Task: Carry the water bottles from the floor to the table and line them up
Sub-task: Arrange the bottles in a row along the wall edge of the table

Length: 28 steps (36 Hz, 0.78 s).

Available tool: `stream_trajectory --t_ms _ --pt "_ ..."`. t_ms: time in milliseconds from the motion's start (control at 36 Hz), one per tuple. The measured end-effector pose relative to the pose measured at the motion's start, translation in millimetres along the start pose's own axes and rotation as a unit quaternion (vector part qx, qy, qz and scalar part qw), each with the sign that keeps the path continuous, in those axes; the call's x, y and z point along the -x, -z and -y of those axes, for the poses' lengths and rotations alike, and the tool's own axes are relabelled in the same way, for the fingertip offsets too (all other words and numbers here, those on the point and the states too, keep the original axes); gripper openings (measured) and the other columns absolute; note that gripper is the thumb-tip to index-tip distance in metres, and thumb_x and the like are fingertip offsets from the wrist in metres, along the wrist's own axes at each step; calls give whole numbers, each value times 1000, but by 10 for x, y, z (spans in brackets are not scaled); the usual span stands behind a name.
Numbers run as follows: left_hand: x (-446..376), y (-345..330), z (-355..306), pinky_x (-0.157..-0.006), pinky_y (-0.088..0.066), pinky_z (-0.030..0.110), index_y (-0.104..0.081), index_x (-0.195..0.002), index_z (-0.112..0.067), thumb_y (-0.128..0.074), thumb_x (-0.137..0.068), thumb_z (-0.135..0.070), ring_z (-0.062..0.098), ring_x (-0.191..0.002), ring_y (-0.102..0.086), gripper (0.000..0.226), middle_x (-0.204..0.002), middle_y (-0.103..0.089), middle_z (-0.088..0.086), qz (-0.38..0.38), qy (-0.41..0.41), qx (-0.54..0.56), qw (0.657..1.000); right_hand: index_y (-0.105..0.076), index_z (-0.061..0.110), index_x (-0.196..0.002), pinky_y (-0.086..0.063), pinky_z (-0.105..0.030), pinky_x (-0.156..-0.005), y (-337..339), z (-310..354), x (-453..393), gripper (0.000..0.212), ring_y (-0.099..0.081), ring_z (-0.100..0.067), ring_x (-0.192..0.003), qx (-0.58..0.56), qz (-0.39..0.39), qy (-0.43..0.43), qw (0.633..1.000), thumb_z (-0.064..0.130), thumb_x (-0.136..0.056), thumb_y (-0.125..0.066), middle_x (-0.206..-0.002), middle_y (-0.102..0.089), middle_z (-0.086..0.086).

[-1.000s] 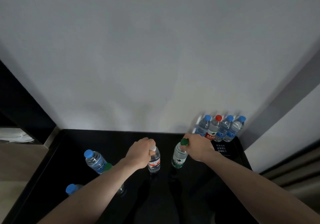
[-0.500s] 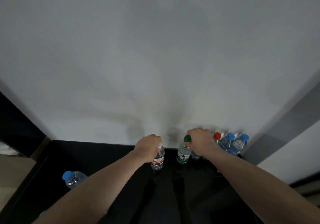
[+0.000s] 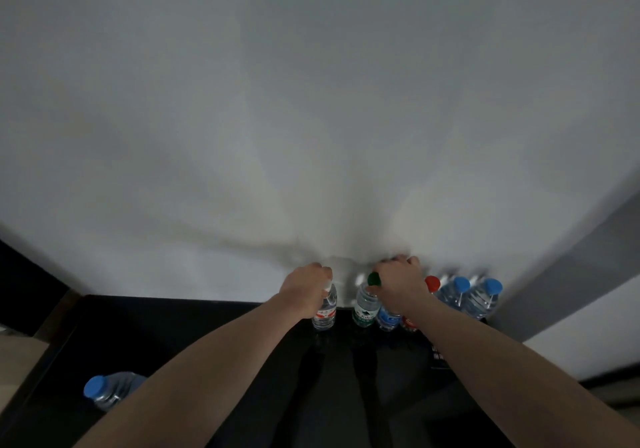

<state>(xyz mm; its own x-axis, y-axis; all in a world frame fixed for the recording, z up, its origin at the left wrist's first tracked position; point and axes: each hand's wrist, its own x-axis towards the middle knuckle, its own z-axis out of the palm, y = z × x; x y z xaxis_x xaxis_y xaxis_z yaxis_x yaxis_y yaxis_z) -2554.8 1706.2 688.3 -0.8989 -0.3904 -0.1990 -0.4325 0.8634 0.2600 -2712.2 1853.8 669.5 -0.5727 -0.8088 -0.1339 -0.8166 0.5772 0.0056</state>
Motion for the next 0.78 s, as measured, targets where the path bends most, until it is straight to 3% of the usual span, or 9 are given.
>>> stream_trajectory --t_ms 139,250,389,556,778 --pt "-133 -67 -67 -89 -53 41 -61 -122 -12 -63 -88 2 31 -106 -61 36 -121 -59 9 1 -18 -9 1000 -62 24 -96 -29 -38 -88 -94 -30 -1 27 -56 -19 -98 4 -32 4 999 49 -91 -56 -98 -67 6" --pt "-217 -117 -133 -86 -54 40 -64 -116 -11 -63 -88 3 31 -103 -63 32 -120 -59 8 -10 -31 -7 999 -63 21 -97 -31 -38 -89 -140 -65 -2 24 -57 -21 -98 6 -41 0 999 43 -94 -57 -100 -68 3" --pt "-297 -144 -207 -89 -55 38 -66 -117 -11 -64 -87 4 29 -103 -64 34 -125 -58 6 -24 -49 -6 998 -64 23 -96 -32 -37 -93 -162 -86 -33 27 -59 -19 -98 -7 -46 1 999 49 -92 -58 -99 -68 4" --pt "-368 -163 -305 -81 -52 33 -66 -116 -11 -64 -87 3 29 -100 -66 32 -123 -61 8 -42 -69 -13 997 -65 26 -104 -37 -38 -97 -163 -88 -46 29 -61 -19 -100 -39 -50 1 998 50 -87 -65 -101 -68 6" --pt "-390 -244 -341 -83 -52 34 -65 -115 -10 -61 -88 5 29 -102 -65 31 -124 -63 9 -50 -56 11 997 -63 25 -114 -37 -36 -88 -186 -141 14 28 -61 -22 -104 -70 -60 12 996 37 -90 -66 -110 -69 3"
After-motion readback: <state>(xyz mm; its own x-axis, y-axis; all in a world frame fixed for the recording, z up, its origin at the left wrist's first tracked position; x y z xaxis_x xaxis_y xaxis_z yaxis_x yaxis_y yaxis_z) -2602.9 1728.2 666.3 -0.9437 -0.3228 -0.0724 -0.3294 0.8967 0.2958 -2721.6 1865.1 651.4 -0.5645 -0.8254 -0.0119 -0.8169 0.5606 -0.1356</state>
